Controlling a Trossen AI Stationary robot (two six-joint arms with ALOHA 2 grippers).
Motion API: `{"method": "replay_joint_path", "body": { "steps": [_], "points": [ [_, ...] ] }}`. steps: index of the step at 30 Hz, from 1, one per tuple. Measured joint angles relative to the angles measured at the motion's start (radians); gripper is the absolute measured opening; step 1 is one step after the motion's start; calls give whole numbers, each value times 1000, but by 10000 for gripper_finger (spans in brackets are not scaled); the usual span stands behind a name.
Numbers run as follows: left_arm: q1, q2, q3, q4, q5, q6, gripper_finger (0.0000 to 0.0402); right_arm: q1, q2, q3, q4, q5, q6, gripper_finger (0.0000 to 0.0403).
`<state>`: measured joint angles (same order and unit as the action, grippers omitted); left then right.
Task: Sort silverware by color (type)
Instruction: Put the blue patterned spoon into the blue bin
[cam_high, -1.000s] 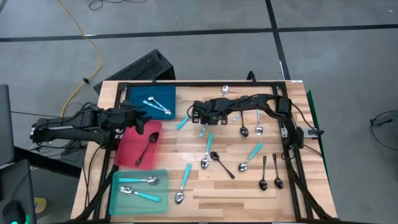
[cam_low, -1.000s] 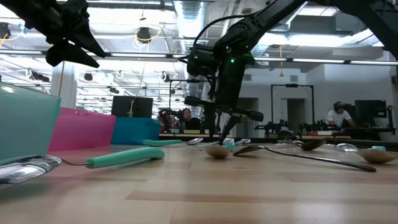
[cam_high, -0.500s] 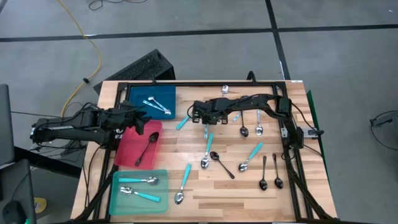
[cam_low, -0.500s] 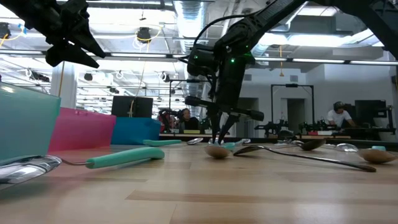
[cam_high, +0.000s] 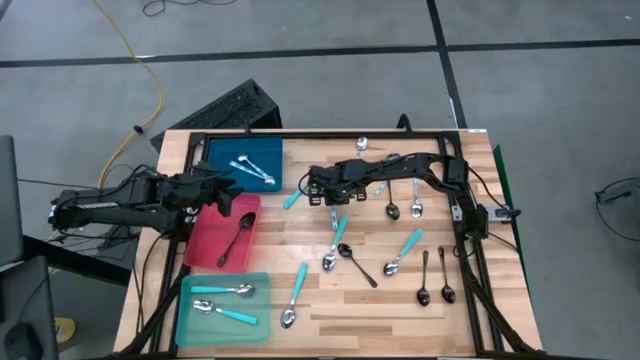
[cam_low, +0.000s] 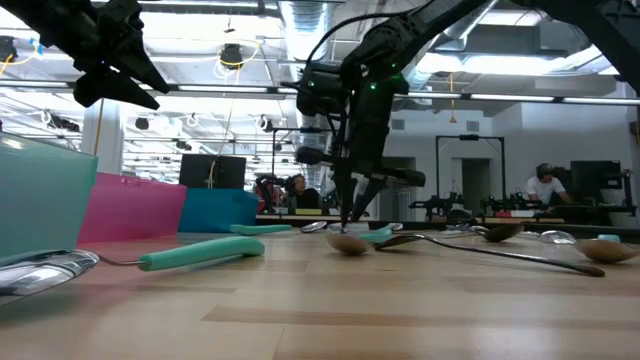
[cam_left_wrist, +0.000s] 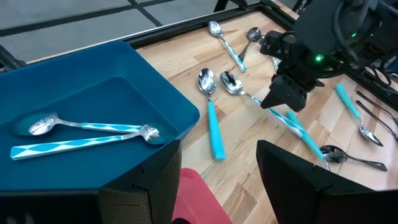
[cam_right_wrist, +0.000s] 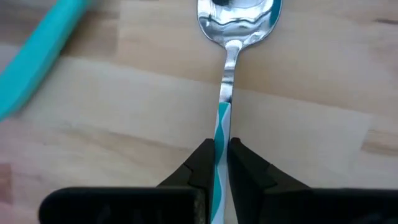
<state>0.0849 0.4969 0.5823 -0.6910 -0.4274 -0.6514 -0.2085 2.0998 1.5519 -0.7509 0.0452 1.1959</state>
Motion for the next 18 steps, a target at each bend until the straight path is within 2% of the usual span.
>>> {"method": "replay_joint_path", "body": {
  "steps": [12, 18],
  "points": [
    [0, 0, 0, 0, -1, 0, 195, 5, 0, 131, -63, 12, -135, 62],
    [0, 0, 0, 0, -3, 0, 195, 13, 0, 207, -127, 39, -184, 35]
  ]
}}
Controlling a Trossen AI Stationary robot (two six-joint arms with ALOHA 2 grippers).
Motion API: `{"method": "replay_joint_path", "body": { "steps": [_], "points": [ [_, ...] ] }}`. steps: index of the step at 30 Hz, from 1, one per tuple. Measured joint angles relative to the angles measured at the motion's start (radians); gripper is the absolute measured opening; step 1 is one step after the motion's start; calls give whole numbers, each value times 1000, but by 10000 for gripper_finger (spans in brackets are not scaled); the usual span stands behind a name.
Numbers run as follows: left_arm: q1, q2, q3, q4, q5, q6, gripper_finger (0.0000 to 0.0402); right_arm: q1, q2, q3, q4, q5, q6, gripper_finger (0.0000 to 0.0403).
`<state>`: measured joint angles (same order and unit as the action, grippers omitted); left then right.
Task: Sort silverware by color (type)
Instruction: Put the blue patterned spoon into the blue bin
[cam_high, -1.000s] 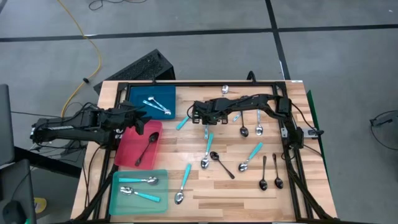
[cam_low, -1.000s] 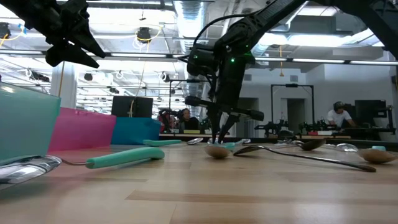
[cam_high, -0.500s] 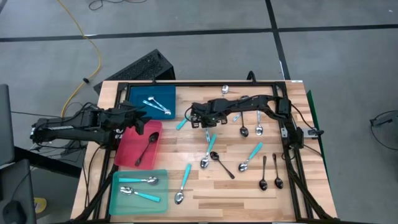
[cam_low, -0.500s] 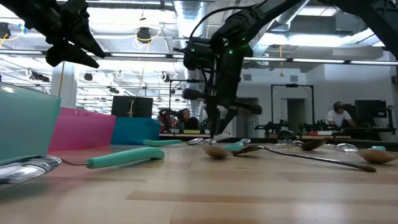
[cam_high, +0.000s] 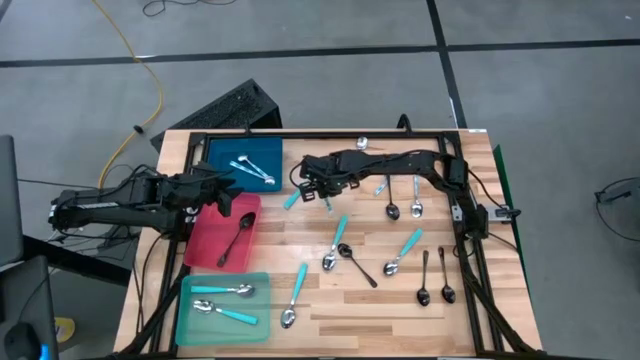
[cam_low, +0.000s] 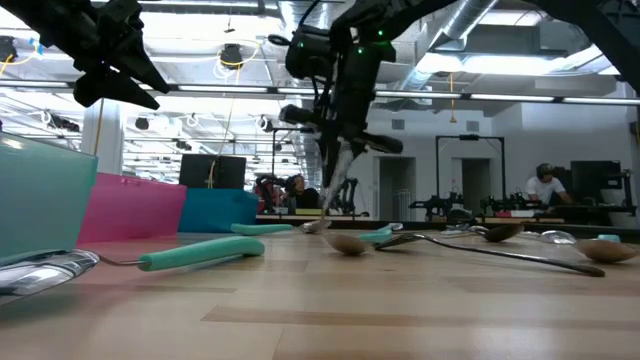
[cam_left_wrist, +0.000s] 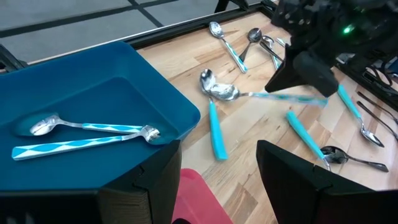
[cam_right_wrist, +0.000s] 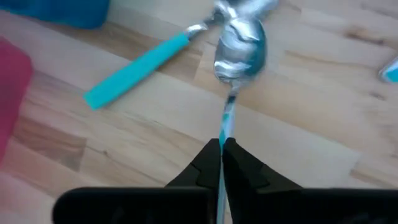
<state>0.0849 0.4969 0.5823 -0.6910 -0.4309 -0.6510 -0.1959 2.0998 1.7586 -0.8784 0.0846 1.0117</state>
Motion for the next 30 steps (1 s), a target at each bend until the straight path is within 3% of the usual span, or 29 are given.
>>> {"method": "replay_joint_path", "body": {
  "steps": [3, 7, 13, 21, 30],
  "points": [
    [0, 0, 0, 0, 0, 0, 195, 4, 0, 19, -41, 2, -22, 15],
    [0, 0, 0, 0, -3, 0, 195, 13, 0, 37, -87, 3, -58, 22],
    [0, 0, 0, 0, -3, 0, 195, 20, 0, 36, -151, 2, -71, 112],
    [0, 0, 0, 0, -3, 0, 195, 26, 0, 36, -70, 10, -97, 239],
    [0, 0, 0, 0, -3, 0, 195, 62, 117, 36, -33, -4, -56, 254]
  ]
}}
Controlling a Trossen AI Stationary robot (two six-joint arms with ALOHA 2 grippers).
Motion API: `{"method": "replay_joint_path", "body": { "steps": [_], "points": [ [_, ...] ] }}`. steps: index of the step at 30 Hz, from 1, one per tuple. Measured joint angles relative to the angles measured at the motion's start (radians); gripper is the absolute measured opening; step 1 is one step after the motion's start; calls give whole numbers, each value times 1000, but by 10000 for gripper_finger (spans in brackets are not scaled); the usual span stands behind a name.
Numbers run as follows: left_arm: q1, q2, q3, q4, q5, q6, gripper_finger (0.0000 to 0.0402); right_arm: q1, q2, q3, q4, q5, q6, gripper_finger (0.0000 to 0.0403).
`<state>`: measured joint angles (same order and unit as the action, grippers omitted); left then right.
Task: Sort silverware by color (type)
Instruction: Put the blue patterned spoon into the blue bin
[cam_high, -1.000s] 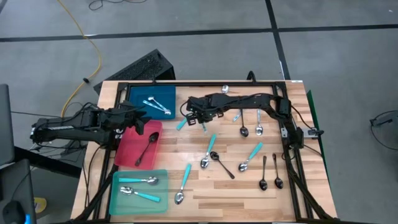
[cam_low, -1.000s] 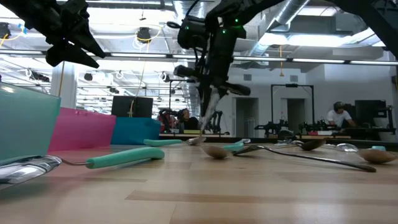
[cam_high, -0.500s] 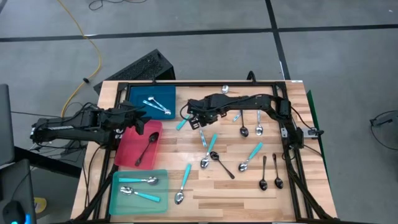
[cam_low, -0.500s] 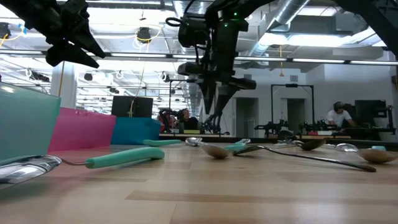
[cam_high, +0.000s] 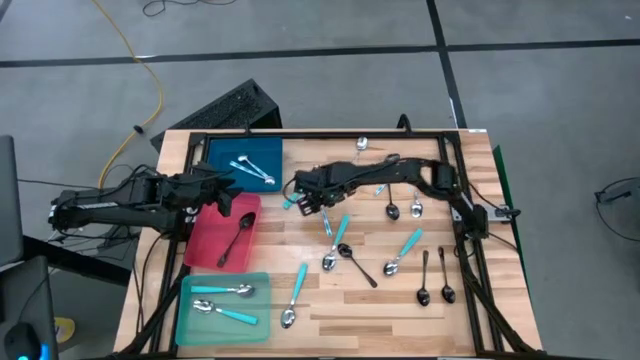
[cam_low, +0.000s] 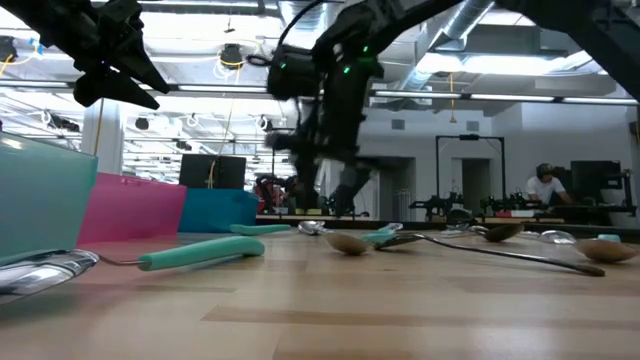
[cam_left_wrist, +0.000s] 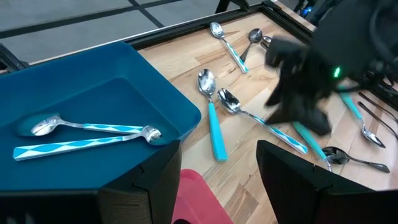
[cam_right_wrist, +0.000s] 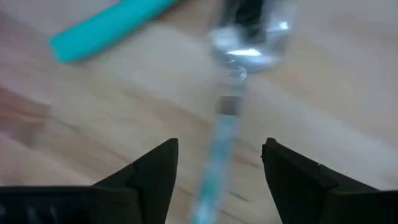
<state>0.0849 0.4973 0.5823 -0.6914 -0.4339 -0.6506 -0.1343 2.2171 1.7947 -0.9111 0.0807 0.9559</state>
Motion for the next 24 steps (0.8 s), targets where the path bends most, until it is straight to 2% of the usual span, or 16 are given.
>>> {"method": "replay_joint_path", "body": {
  "steps": [4, 13, 24],
  "points": [
    [0, 0, 0, -8, 0, 0, 195, 25, 48, 1, 2, -4, 18, 254],
    [1, 0, 0, -14, -1, -1, 195, 37, 64, 1, -13, -7, 41, 247],
    [1, 0, 0, -15, -1, -23, 195, 43, 75, 1, 2, -8, 41, 143]
  ]
}}
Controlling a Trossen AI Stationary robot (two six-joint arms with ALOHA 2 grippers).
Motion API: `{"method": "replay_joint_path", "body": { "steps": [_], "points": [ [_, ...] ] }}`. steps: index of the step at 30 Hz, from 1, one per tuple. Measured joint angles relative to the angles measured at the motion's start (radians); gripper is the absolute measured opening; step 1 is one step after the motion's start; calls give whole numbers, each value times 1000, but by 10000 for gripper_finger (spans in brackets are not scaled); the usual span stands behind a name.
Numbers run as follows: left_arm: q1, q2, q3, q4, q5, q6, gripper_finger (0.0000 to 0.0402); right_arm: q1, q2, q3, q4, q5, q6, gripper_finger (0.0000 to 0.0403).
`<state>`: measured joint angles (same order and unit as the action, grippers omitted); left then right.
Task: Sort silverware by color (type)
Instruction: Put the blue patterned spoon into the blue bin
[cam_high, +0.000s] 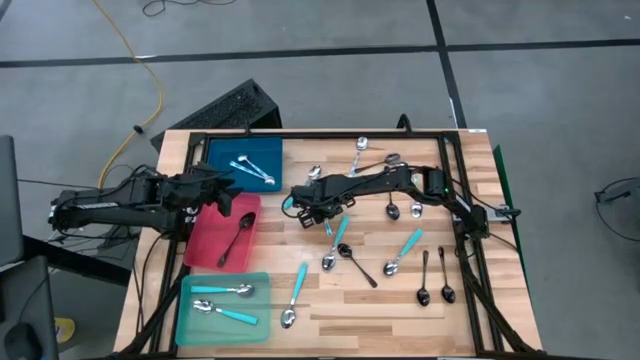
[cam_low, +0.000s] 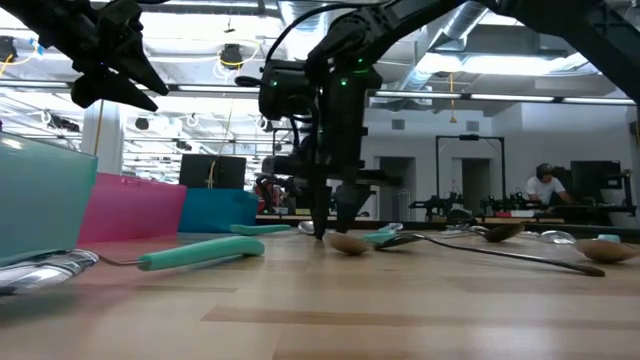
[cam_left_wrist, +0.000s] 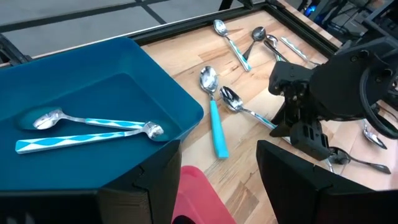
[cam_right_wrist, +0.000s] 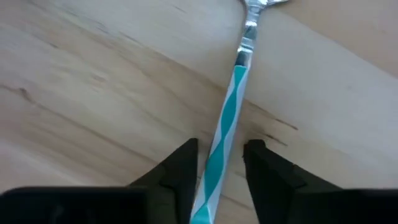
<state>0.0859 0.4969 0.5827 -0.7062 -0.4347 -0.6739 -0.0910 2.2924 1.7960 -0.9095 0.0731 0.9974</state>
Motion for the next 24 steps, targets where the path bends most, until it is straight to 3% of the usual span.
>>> {"method": "replay_joint_path", "body": {
  "steps": [8, 18, 24],
  "points": [
    [0, 0, 0, 0, 0, 0, 195, 7, 20, 2, -7, -42, -4, 60],
    [0, 0, 0, -2, 1, 0, 195, 9, 7, 1, -14, -56, -3, 56],
    [0, 0, 0, -2, 1, 0, 195, 10, 15, 69, -90, -73, -26, 56]
  ]
}}
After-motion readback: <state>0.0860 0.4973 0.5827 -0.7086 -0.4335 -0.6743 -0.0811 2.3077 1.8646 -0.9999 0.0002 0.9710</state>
